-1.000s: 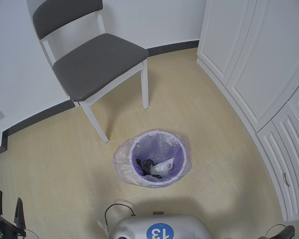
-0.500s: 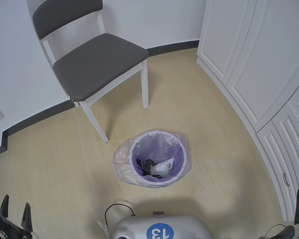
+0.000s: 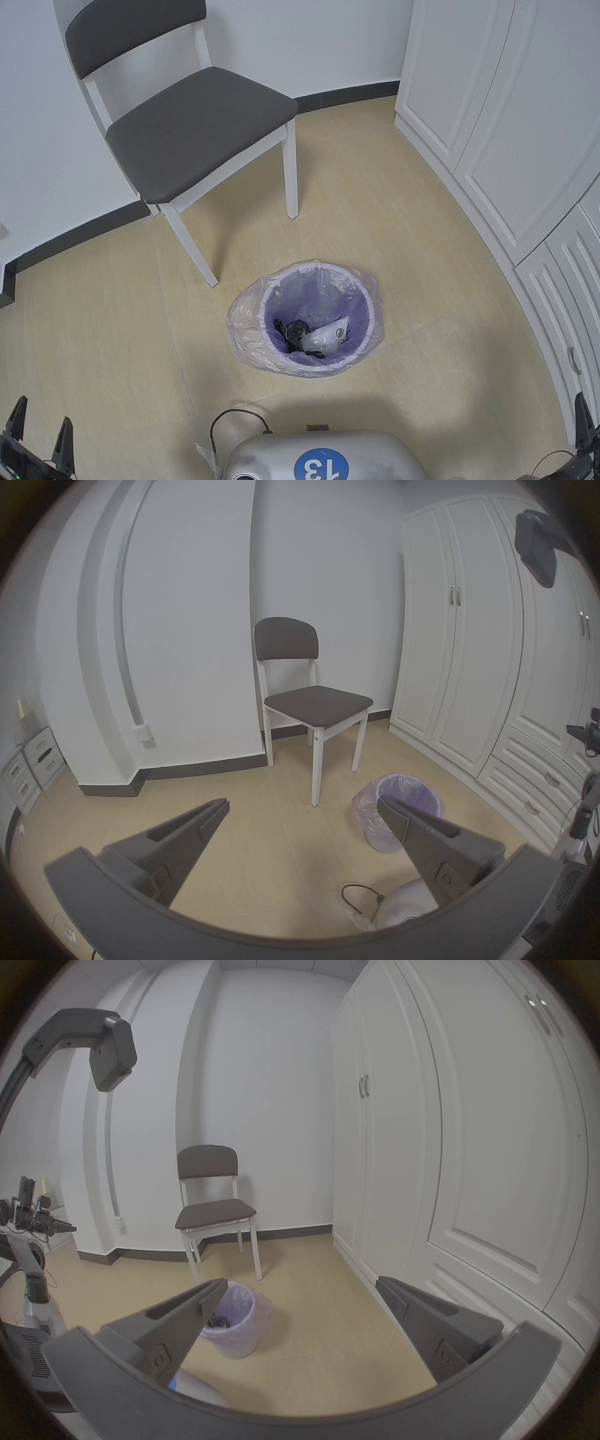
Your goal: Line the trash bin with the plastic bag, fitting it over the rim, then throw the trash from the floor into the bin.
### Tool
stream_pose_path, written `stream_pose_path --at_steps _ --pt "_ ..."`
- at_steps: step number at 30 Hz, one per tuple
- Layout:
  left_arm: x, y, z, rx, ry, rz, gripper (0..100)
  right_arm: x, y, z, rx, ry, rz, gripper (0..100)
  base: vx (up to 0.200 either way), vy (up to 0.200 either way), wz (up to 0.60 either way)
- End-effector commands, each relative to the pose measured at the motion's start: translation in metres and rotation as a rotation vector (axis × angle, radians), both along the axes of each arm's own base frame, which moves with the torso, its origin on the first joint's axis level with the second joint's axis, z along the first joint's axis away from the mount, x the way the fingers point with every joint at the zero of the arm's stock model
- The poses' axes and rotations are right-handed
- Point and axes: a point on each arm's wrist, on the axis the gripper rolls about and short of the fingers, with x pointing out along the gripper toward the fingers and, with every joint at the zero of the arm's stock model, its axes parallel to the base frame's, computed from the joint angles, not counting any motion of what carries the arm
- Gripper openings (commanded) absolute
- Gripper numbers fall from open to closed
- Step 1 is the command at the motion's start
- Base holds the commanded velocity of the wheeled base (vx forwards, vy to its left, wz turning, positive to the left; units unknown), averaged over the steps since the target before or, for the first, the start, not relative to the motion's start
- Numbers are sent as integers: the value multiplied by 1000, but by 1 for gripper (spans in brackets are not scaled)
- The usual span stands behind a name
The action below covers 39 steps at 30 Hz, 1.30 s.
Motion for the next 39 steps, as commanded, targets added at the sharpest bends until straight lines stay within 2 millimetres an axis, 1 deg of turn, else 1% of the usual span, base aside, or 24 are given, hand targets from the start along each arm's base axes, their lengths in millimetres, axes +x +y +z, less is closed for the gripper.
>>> stream_pose_path --at_steps 1,6,10,34,39 --pt "0 0 -5 3 2 0 100 1 0 -7 0 23 -1 100 0 0 0" --pt "0 0 -6 5 4 -2 100 2 0 -12 -3 77 -1 100 0 0 0" --pt "0 0 -6 7 4 0 100 2 0 -18 -59 126 -11 100 0 0 0" --pt "0 0 -6 8 4 0 100 3 0 -21 -228 123 -15 100 0 0 0" --pt "0 0 -6 7 4 0 100 2 1 -20 -269 112 25 100 0 0 0"
